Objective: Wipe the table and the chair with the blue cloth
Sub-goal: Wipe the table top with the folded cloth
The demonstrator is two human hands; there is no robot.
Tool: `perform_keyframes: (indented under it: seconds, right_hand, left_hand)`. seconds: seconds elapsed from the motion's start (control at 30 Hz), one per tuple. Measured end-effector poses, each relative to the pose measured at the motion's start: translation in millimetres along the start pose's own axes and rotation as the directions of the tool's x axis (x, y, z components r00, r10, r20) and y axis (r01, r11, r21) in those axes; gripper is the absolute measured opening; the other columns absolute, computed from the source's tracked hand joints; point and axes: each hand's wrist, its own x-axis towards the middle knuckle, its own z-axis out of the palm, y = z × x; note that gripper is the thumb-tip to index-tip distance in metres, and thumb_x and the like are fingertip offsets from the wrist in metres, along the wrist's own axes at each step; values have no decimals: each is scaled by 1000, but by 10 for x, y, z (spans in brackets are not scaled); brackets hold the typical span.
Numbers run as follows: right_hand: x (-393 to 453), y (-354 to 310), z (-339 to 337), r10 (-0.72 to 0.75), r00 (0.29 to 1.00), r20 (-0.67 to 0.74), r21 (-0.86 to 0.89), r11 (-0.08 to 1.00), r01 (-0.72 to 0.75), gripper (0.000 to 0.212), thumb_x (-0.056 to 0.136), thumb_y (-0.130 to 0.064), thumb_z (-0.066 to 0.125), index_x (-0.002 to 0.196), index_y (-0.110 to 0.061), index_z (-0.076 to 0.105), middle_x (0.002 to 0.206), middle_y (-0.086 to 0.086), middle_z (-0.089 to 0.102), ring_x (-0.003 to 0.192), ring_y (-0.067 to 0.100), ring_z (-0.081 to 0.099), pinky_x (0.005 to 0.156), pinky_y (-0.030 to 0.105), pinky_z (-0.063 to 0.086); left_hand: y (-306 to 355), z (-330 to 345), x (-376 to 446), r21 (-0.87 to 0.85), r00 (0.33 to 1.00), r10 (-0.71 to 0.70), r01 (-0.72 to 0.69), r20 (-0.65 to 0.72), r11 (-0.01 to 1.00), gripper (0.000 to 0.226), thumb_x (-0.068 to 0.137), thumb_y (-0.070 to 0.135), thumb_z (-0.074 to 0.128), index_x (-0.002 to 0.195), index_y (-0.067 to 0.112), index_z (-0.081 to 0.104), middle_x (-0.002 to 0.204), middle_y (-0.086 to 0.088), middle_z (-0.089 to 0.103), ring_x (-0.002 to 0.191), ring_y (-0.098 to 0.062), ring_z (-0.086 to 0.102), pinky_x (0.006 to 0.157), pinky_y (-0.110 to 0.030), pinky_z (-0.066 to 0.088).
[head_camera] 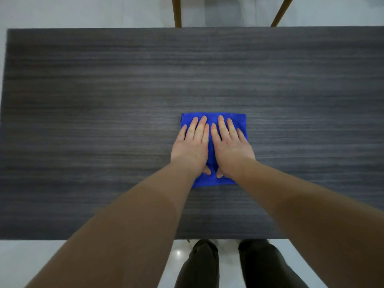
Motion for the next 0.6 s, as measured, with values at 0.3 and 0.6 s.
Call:
perform_keyframes:
  seconds: [0.3, 0.6]
  right_hand:
    - [-31, 47, -46, -32, 999, 9, 78, 996, 32, 130, 72, -42, 81, 153, -10, -16, 158, 13, -26, 147, 32, -19, 121, 46, 4]
    - [-10, 84, -39, -48, 998, -29, 242, 969, 54, 112, 84, -59, 58, 152, -13, -18, 158, 11, -27, 146, 30, -23, 120, 49, -2]
  left_hand:
    - [141, -135, 4, 56, 991, -85, 80, 100, 995, 131, 77, 67, 66, 148, 6, -26, 159, -12, -29, 148, -28, -22, 122, -46, 4]
    - [199, -158, 28, 112, 988, -108, 95, 111, 989, 108, 93, 56, 52, 147, 5, -27, 157, -15, -30, 148, -31, -21, 122, -47, 6]
